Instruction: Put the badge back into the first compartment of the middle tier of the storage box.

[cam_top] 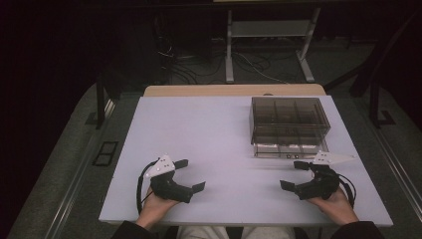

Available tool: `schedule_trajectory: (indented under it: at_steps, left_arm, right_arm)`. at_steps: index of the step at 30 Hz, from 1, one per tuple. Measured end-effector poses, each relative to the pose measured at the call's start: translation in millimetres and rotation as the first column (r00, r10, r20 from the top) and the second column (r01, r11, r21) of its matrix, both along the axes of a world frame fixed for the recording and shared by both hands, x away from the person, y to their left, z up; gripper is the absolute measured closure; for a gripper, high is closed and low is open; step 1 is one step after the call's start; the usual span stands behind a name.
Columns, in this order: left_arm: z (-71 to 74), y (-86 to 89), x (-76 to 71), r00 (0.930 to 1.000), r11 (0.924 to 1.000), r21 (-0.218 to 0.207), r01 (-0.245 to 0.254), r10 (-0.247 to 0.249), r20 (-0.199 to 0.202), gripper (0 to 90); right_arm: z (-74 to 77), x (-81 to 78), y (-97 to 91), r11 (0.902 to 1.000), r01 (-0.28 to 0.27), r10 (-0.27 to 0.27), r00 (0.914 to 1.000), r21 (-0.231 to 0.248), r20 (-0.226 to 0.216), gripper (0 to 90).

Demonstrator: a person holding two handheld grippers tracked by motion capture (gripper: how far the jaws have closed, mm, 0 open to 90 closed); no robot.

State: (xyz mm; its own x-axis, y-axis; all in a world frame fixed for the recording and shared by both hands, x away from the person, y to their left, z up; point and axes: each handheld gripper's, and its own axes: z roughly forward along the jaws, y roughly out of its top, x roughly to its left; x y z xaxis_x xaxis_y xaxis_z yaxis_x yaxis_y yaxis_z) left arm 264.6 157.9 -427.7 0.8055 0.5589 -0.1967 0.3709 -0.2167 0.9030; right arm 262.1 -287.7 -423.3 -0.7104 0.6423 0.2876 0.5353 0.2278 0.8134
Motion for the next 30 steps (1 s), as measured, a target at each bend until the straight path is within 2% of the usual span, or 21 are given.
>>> schedule_trajectory:
  at_steps: [16,23,26,30]
  left_arm:
    - [-0.5,-1.5,1.9,0.9998,0.9998,-0.011,0.014,-0.014,-0.012,0.0]
    - [-0.7,-5.4,2.7,0.9993,0.9994,-0.006,0.034,-0.035,-0.013,0.0]
    - [-1.2,-8.8,1.4,0.9984,0.9983,0.015,0.057,-0.056,-0.011,0.0]
    - [-2.2,-12.6,-0.1,0.9967,0.9966,0.021,0.080,-0.079,-0.018,0.0]
  right_arm:
    - [1.2,-3.8,-0.3,0.9999,0.009,-0.009,0.9999,0.007,0.006,0.1]
    - [0.7,-6.8,-1.9,0.9999,0.013,-0.013,0.9999,-0.007,0.003,0.1]
    - [1.1,-7.3,-2.2,0.9999,0.009,-0.009,0.9999,-0.011,-0.006,0.1]
    - [3.8,-8.9,-3.5,0.9997,0.008,-0.008,0.9999,-0.021,-0.012,0.1]
